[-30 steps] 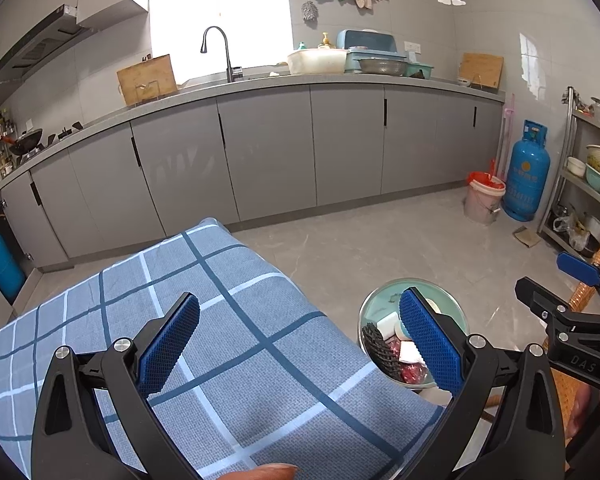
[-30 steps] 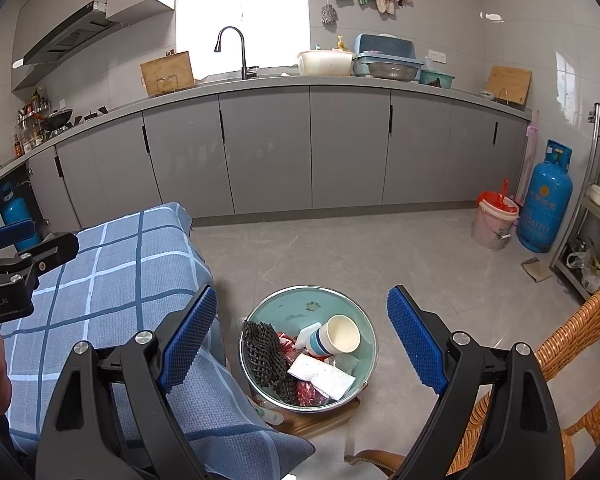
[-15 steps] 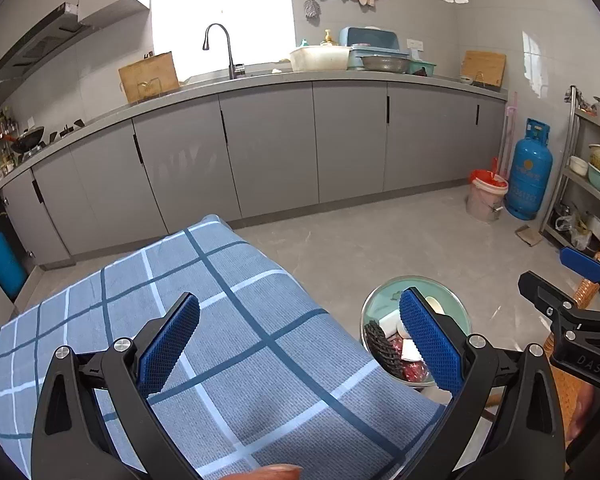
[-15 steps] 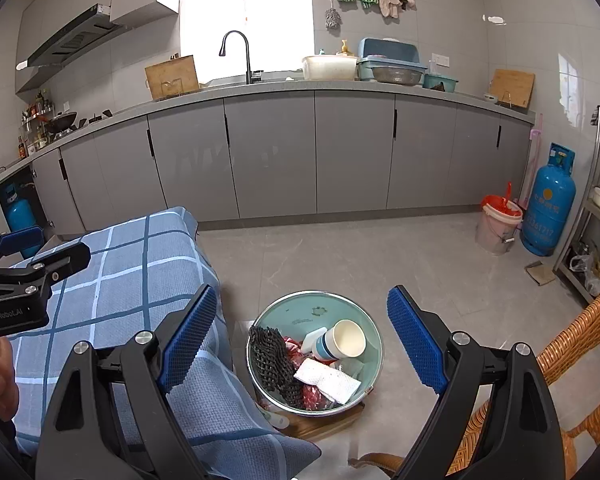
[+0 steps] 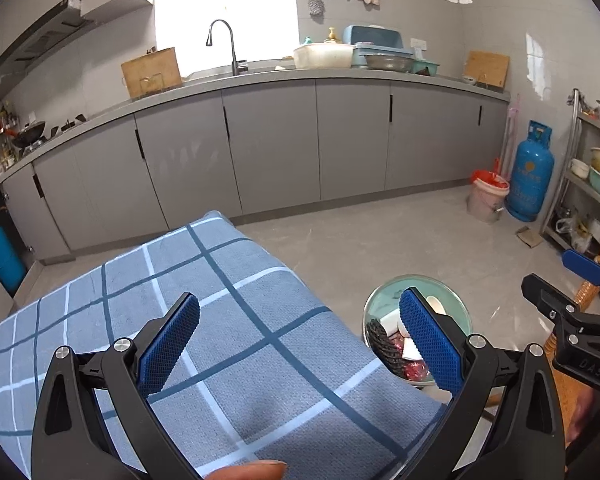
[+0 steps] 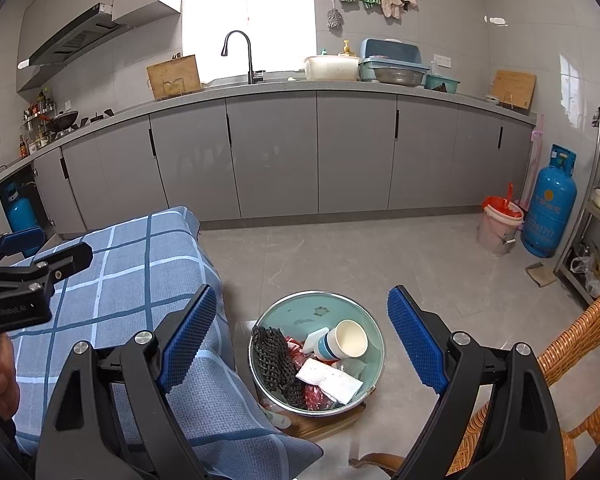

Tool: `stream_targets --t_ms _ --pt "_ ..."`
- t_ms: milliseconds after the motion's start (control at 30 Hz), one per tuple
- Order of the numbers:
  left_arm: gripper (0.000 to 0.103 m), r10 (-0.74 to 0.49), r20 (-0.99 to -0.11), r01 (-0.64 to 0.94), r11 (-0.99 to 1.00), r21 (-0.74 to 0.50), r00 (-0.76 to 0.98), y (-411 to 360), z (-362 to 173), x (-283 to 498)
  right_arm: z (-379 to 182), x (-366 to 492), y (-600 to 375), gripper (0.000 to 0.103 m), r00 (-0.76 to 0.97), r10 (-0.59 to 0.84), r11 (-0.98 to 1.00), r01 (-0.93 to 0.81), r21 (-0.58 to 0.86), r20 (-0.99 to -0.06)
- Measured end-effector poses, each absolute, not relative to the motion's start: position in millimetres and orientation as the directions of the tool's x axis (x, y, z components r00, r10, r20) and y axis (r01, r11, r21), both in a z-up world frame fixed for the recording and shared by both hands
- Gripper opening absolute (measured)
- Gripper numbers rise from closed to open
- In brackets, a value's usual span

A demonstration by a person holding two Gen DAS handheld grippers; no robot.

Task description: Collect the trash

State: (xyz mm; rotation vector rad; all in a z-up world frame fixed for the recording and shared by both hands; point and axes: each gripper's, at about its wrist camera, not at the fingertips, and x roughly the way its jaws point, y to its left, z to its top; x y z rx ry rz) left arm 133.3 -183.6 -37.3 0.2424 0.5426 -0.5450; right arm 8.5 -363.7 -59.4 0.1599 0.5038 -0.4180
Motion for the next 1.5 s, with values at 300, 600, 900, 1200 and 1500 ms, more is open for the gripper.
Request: stream_targets --t_ms 300,600,900,1200,1500 --pt "0.099 -0.424 -0.545 0.544 0.836 0.071 0.723 -182.7 -37.4 132.3 -59.9 8.2 -363.3 0.087 0.794 -0.346 0.905 0.422 0.044 -0.500" --pt "0.099 -0.418 -0.546 0.535 0.842 0.067 0.726 -180.3 -39.0 134.8 -61.0 12.4 -362.4 0.087 0.793 -0.338 0.909 0.414 0.041 -0.507" --pt "0.099 -0.414 -0.545 0.531 0.845 0.069 0.729 -179.5 -39.6 135.4 -61.8 13.5 -362.2 0.087 0.792 -0.336 0.910 0.413 0.042 -0.509" --pt "0.099 -0.406 -0.542 0.523 0.849 0.074 0.736 -178.9 -40.8 132.7 -61.7 14.1 -361.8 0.087 0.792 -0.337 0.910 0.413 0.041 -0.509" --pt "0.099 -0.392 -0.547 0.509 0.858 0.073 0.740 -178.8 -39.9 134.2 -63.1 14.9 -360.5 0.087 0.793 -0.336 0.911 0.411 0.040 -0.508"
